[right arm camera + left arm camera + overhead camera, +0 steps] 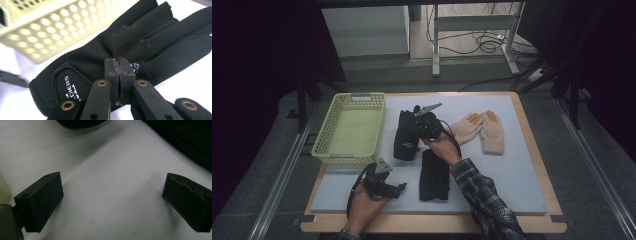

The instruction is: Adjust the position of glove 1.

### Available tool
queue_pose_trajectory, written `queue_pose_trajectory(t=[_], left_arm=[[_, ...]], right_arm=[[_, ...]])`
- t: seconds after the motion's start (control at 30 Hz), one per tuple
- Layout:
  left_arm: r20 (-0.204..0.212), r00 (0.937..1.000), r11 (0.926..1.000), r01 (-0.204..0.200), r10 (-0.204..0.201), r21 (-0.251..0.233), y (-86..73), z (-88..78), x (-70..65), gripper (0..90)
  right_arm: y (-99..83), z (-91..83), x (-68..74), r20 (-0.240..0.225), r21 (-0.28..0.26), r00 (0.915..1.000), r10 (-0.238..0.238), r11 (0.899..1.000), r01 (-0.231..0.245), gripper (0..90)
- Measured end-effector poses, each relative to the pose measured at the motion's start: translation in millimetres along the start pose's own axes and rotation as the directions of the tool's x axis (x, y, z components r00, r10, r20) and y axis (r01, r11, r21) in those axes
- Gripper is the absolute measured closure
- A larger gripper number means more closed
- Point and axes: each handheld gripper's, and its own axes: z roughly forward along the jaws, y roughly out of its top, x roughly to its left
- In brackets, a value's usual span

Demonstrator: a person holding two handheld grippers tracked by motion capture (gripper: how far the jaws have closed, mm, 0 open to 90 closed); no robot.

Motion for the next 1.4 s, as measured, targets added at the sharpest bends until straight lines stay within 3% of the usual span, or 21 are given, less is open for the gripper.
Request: queue_pose_trajectory(t=[0.33, 0.57, 0.9, 1.03, 1.17, 1.3, 1.4], left_arm=[[0.001, 1.0000, 1.0000, -0.001, 0.001, 0.000, 0.0, 0.0, 0.0, 3.2], [0.000, 1.0000, 1.0000, 0.004, -0.004, -0.005, 0.0, 0.2, -0.3, 3.2], [0.000, 1.0000, 0.9999, 0.007, -0.007, -0.009, 0.0, 0.4, -0.5, 3.2], [-0.001, 1.0000, 0.9999, 0.007, -0.007, -0.009, 0.0, 0.5, -0.5, 3.2], [-0.001, 0.9999, 0.9999, 0.011, -0.011, -0.013, -0.1, 0.7, -0.8, 3.2], [0.000, 1.0000, 1.0000, 0.003, -0.003, -0.006, 0.0, 0.2, -0.2, 3.2], [0.001, 1.0000, 1.0000, 0.002, -0.002, -0.003, 0.0, 0.0, -0.2, 3.2]], right_arm=[[-1.9, -58.5, 25.1, -0.026, -0.041, 0.9988, -0.041, 0.998, 0.039, 86.8], [-24.8, -94.3, 31.7, -0.025, -0.042, 0.9986, -0.047, 0.998, 0.046, 86.8], [-66.7, -132.7, 46.4, -0.027, 0.007, 0.9989, -0.037, 0.999, 0.037, 86.8], [-79.2, -131.4, 52.4, -0.027, 0.032, 0.9992, -0.030, 0.999, 0.031, 86.8], [-91.8, -112.6, 50.2, -0.007, 0.071, 1.0000, -0.002, 0.997, 0.002, 86.7], [-101.7, -95.1, 50.6, 0.034, 0.089, 0.9994, -0.010, 0.996, 0.007, 86.1], [-110.1, -83.4, 55.2, 0.075, 0.112, 0.9962, -0.046, 0.993, 0.037, 82.4]])
